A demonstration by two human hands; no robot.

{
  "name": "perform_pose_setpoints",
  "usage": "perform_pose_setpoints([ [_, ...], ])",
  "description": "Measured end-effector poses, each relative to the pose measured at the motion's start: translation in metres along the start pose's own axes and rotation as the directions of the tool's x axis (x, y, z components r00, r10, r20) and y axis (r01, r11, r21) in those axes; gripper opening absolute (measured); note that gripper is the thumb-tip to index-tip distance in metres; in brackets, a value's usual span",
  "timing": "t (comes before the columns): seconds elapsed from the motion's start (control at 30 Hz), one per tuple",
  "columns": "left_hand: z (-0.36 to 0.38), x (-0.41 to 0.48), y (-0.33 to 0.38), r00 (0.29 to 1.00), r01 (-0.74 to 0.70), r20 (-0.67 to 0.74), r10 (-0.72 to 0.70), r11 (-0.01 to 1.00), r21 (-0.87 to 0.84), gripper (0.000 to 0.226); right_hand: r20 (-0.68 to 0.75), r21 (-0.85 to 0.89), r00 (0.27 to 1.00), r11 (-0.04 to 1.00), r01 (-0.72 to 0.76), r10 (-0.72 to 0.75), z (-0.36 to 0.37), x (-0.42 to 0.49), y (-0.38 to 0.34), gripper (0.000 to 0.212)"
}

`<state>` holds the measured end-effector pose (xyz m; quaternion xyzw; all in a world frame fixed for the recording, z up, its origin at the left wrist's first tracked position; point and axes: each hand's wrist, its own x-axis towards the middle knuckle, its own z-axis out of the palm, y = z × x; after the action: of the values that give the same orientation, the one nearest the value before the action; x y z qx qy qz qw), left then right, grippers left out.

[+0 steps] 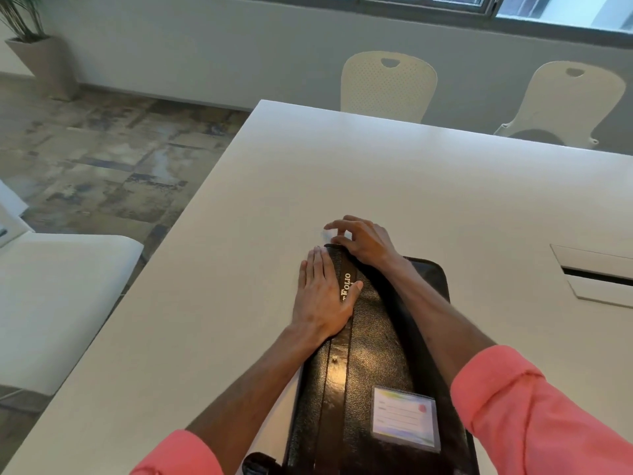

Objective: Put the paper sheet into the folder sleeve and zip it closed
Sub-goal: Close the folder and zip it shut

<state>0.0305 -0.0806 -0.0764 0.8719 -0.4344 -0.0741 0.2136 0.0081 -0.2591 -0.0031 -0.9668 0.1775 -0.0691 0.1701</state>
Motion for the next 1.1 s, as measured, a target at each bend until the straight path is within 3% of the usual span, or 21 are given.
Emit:
perform_pose_setpoints([
  [0.1, -0.006, -0.001, 0.002, 1.000, -0.004, 0.002, 0.004, 1.000, 0.022, 0.106, -0.120, 0.073, 0.987, 0.992, -0.103, 0.111, 0.002, -0.022, -0.006, 0.047],
  [0.23, -0.023, -0.012, 0.011, 0.999, 0.018, -0.051, -0.015, 0.997, 0.068, 0.099, -0.263, 0.097, 0.950, 0.984, -0.148, 0.169, 0.009, -0.085, -0.011, 0.050],
  [0.33, -0.029, -0.041, 0.020, 0.996, -0.006, -0.087, 0.011, 0.998, 0.065, 0.084, -0.255, -0.002, 0.950, 0.982, -0.190, 0.183, 0.015, -0.145, -0.012, 0.054],
  [0.57, -0.016, -0.110, 0.008, 0.998, -0.044, 0.035, 0.042, 0.997, 0.062, 0.077, -0.181, -0.136, 0.903, 0.899, -0.416, 0.390, 0.040, -0.258, -0.019, 0.064],
  [1.1, -0.048, -0.107, 0.007, 0.988, -0.064, 0.138, 0.062, 0.998, 0.011, 0.079, -0.069, -0.037, 0.867, 0.867, -0.497, 0.494, 0.022, -0.254, -0.061, 0.063],
])
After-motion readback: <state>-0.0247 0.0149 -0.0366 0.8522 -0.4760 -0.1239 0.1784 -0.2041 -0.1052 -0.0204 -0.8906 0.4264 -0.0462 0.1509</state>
